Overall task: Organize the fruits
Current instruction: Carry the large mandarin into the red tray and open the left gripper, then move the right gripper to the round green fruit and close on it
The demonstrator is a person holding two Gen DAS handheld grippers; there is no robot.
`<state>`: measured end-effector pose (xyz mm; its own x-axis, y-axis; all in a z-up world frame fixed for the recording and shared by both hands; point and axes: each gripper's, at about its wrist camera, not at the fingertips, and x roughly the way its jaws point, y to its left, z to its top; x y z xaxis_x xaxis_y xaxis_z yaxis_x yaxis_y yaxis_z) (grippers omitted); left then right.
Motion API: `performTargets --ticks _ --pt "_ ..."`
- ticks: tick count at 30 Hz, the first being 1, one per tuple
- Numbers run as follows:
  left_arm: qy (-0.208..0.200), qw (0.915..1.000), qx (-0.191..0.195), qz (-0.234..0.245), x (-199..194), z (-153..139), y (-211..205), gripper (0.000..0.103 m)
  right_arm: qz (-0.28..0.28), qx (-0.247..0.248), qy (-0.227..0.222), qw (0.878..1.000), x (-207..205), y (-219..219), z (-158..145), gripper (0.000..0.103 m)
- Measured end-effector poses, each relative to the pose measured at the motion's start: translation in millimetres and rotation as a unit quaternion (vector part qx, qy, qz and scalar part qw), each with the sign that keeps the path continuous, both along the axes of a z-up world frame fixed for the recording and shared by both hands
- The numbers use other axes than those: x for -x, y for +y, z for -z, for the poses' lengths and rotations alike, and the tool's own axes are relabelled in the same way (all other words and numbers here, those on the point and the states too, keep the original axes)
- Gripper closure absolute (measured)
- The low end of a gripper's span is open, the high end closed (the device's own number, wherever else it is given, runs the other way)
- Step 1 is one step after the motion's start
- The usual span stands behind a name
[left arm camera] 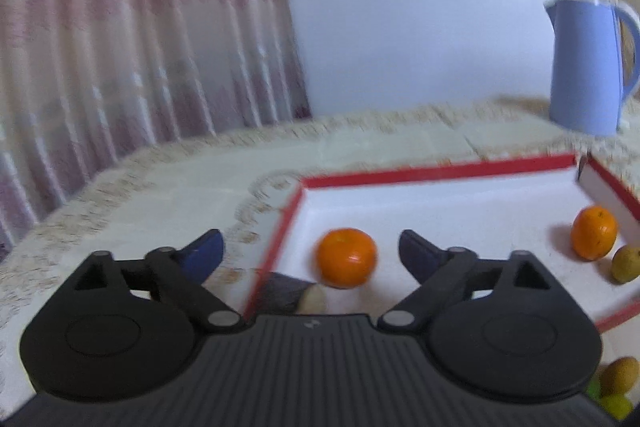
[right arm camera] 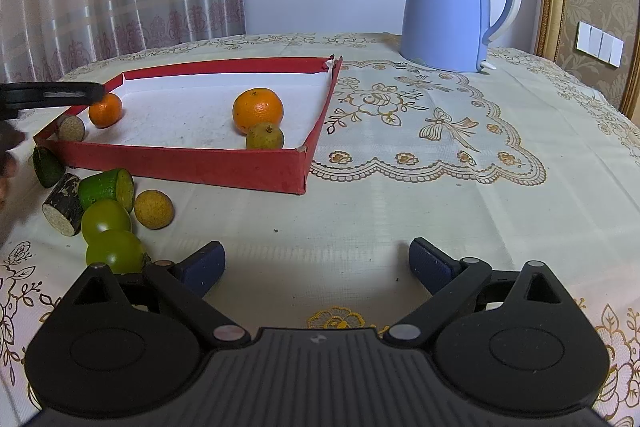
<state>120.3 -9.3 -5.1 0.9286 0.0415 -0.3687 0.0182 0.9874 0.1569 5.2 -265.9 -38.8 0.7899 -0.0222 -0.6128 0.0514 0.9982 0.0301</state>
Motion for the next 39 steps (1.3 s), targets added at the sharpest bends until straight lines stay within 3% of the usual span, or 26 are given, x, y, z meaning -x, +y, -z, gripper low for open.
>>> performTargets --ticks 4,8,12,14,19,30,39 --pt "-0.033 0.999 0.023 -0.018 36 -7 22 0.0 -0.001 0.002 0.002 1.0 0 1 0 0.003" --pt "0.001 0.9987 0.049 -0.009 61 -1 46 0.0 -0.002 0.006 0.003 1.0 -1 3 0 0.002" --pt "0.035 0.9986 0.038 -0.008 75 13 56 0.0 -0.002 0.007 0.004 1.0 -1 3 0 0.002" --pt "0.074 0.9961 0.047 -0.003 71 20 60 0.0 -0.002 0.007 0.004 1.0 -1 3 0 0.002" --pt "0.119 0.9894 0.083 -0.007 63 29 72 0.0 -0.003 0.006 0.004 1.0 -1 4 0 0.002" --pt "0.147 0.9868 0.069 0.006 58 35 66 0.0 -0.015 -0.009 -0.023 1.0 12 1 -5 0.002" --pt "0.147 0.9867 0.069 0.006 58 35 66 0.0 -0.097 -0.006 -0.077 0.992 46 37 -26 0.002"
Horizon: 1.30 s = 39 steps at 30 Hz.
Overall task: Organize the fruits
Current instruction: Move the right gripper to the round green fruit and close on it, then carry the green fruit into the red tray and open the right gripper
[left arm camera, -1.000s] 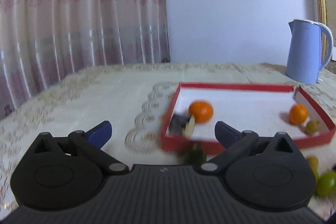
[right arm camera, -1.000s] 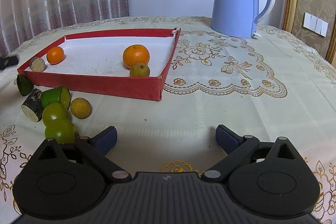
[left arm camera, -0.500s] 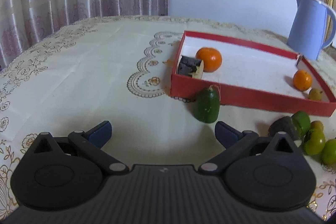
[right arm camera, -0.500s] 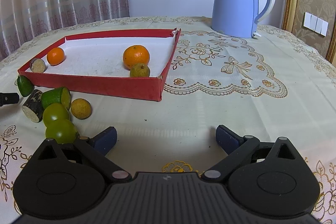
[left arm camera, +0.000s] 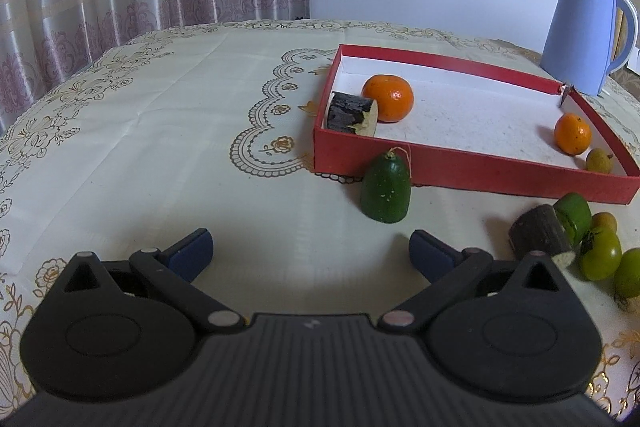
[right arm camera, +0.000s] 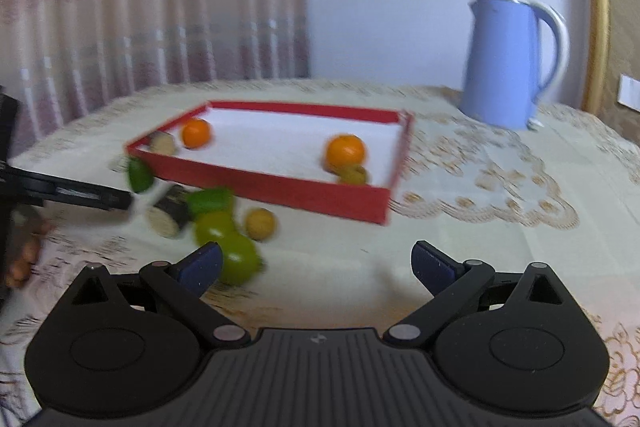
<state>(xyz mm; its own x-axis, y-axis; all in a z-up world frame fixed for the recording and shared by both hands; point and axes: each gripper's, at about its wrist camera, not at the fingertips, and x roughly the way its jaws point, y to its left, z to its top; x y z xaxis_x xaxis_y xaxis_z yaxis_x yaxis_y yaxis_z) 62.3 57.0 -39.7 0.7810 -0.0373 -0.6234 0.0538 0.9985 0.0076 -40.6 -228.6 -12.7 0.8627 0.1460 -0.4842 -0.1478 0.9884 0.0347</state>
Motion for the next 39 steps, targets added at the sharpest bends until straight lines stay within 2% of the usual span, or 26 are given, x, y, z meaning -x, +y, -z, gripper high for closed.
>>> performTargets --ticks 4,7,9,11,14,18,20,25,39 --pt "0.0 1.0 0.0 0.0 0 0 0 0.0 -0.025 -0.003 0.0 1.0 -4 11 -2 0.002" --pt "0.0 1.0 0.0 0.0 0 0 0 0.0 -0.033 0.005 0.005 0.999 -7 20 1 0.008" --pt "0.0 1.0 0.0 0.0 0 0 0 0.0 -0.04 0.004 0.012 0.999 -10 22 3 0.016" --pt "0.0 1.0 0.0 0.0 0 0 0 0.0 -0.047 -0.002 0.027 0.999 -16 24 8 0.035" --pt "0.0 1.0 0.0 0.0 0 0 0 0.0 -0.058 -0.014 0.048 0.997 -23 25 15 0.048" --pt "0.0 1.0 0.0 0.0 0 0 0 0.0 -0.058 -0.008 0.044 0.997 -23 28 19 0.048" --pt "0.0 1.0 0.0 0.0 0 0 0 0.0 -0.06 -0.006 0.043 0.997 -22 30 19 0.057" --pt "0.0 1.0 0.0 0.0 0 0 0 0.0 -0.065 -0.007 0.041 0.997 -21 33 20 0.065" --pt "0.0 1.0 0.0 0.0 0 0 0 0.0 -0.036 -0.009 0.02 0.999 -17 25 13 0.067"
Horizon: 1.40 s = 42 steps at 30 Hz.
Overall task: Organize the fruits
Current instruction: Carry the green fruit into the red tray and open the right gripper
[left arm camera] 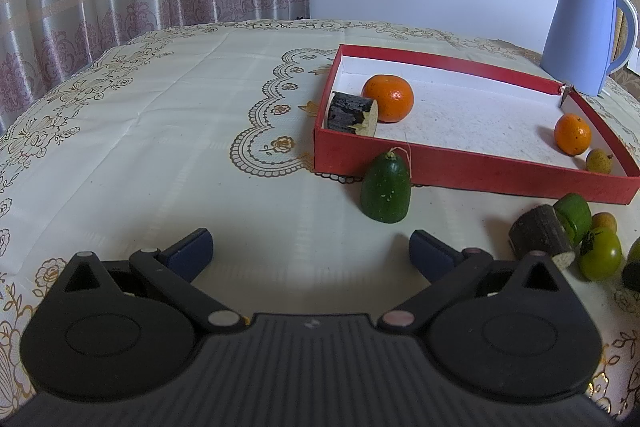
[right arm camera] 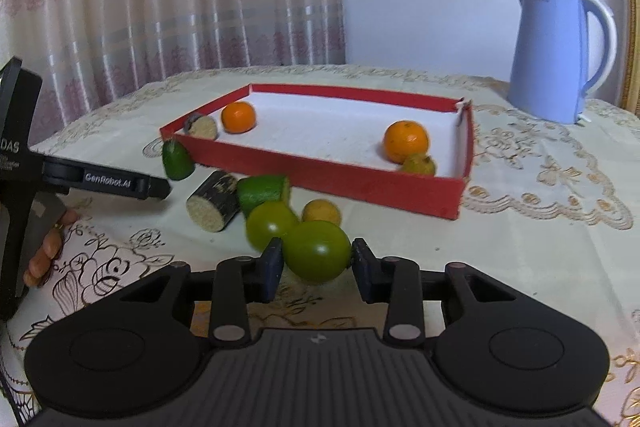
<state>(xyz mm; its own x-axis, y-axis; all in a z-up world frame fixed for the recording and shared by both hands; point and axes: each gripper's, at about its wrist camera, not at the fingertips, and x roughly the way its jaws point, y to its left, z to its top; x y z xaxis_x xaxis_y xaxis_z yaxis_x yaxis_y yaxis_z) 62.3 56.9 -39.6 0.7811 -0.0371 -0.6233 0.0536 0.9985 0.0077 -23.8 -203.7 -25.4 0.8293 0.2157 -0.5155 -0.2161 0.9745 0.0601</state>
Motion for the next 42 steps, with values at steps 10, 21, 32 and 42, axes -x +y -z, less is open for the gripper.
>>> performTargets --ticks 10,21,32,42 --pt "0.0 1.0 0.0 0.0 0 0 0 0.0 0.032 -0.005 -0.031 0.999 -12 -14 -21 0.067" --pt "0.0 1.0 0.0 0.0 0 0 0 0.0 0.052 0.012 -0.043 0.998 -79 -4 -36 0.067" --pt "0.0 1.0 0.0 0.0 0 0 0 0.0 0.068 0.038 0.003 0.997 -124 6 -14 0.067" --pt "0.0 1.0 0.0 0.0 0 0 0 0.0 0.063 0.057 -0.007 0.996 -128 17 -15 0.067"
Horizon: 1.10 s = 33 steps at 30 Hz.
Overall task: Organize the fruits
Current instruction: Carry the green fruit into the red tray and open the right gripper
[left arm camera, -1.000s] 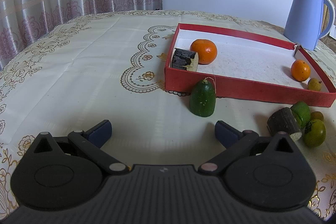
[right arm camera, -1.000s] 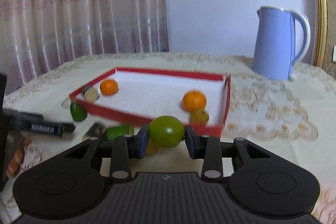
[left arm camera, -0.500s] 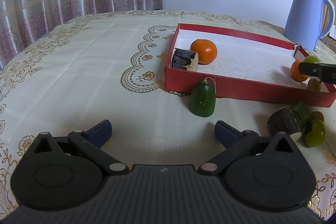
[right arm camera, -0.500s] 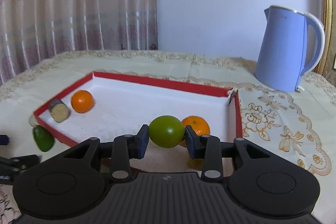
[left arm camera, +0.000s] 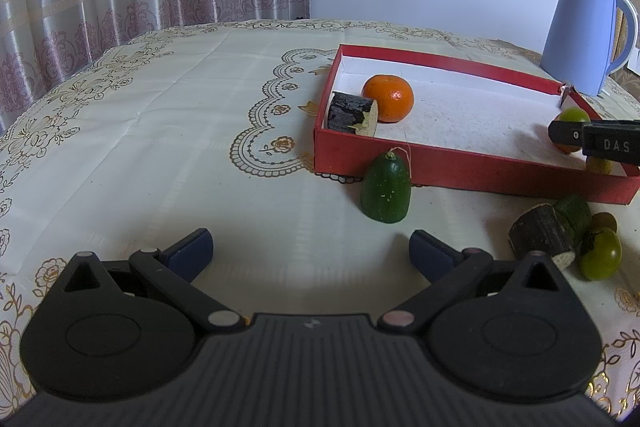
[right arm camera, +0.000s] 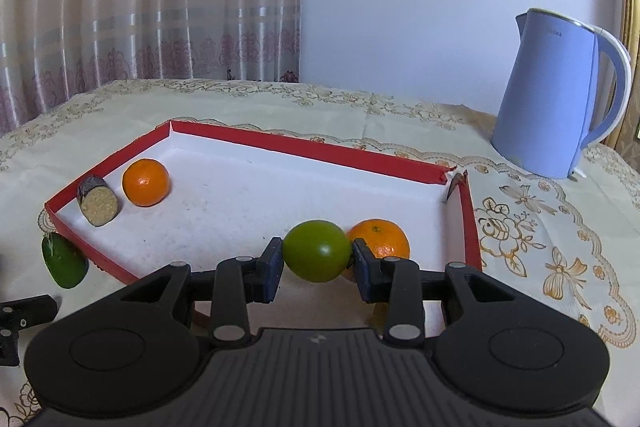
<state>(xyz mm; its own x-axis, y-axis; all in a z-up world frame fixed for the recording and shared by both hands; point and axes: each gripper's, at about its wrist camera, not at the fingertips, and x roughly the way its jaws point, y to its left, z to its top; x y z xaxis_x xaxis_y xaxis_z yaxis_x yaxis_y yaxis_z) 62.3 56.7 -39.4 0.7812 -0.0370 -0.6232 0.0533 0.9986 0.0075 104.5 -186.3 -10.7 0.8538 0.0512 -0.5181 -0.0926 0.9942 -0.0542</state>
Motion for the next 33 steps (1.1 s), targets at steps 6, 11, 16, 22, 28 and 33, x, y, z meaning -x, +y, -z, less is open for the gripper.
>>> performTargets --ticks 6,11,16,22,28,33 --pt "0.0 1.0 0.0 0.0 0 0 0 0.0 -0.014 -0.003 0.015 1.0 -3 2 3 0.067" --pt "0.0 1.0 0.0 0.0 0 0 0 0.0 -0.01 -0.004 0.027 1.0 -6 3 7 0.067" --pt "0.0 1.0 0.0 0.0 0 0 0 0.0 -0.01 -0.003 0.033 0.999 -7 3 10 0.066" --pt "0.0 1.0 0.0 0.0 0 0 0 0.0 -0.006 -0.013 0.039 0.999 -7 0 11 0.066" --pt "0.0 1.0 0.0 0.0 0 0 0 0.0 0.0 -0.024 0.035 0.999 -1 -5 10 0.058" --pt "0.0 1.0 0.0 0.0 0 0 0 0.0 -0.001 -0.029 0.017 0.999 11 -7 6 0.032"
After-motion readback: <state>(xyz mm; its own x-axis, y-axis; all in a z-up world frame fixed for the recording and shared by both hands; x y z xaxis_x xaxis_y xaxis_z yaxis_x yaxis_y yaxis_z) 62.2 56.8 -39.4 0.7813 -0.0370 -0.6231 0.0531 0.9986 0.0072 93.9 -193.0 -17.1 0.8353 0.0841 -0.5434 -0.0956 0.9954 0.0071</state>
